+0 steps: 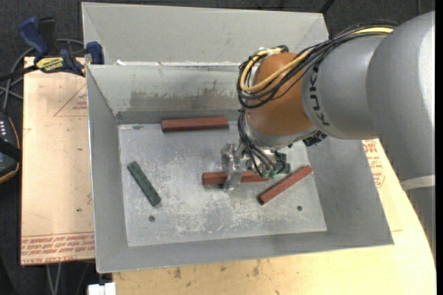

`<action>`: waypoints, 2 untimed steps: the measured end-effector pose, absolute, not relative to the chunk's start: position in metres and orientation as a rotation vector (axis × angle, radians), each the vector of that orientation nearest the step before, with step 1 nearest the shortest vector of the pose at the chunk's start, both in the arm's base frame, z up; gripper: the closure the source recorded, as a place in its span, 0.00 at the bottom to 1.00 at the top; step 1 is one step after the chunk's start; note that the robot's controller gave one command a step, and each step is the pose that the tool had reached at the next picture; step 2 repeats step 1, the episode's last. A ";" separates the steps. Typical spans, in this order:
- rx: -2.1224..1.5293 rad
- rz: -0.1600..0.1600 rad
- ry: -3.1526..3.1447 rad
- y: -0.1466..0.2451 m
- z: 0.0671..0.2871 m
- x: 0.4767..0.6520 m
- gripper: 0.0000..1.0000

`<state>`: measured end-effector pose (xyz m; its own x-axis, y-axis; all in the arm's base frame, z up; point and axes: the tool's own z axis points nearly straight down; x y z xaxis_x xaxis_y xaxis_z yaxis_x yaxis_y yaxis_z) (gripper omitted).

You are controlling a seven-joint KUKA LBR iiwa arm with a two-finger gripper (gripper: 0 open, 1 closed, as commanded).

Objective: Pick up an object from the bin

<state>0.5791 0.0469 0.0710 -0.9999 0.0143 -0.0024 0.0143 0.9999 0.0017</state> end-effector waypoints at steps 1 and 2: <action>-0.770 -0.003 3.036 0.006 0.244 0.591 1.00; -0.770 -0.003 3.036 0.006 0.244 0.591 1.00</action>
Offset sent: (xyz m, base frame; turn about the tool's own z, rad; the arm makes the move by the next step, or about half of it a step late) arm 0.0098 -0.0404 0.1703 -0.5146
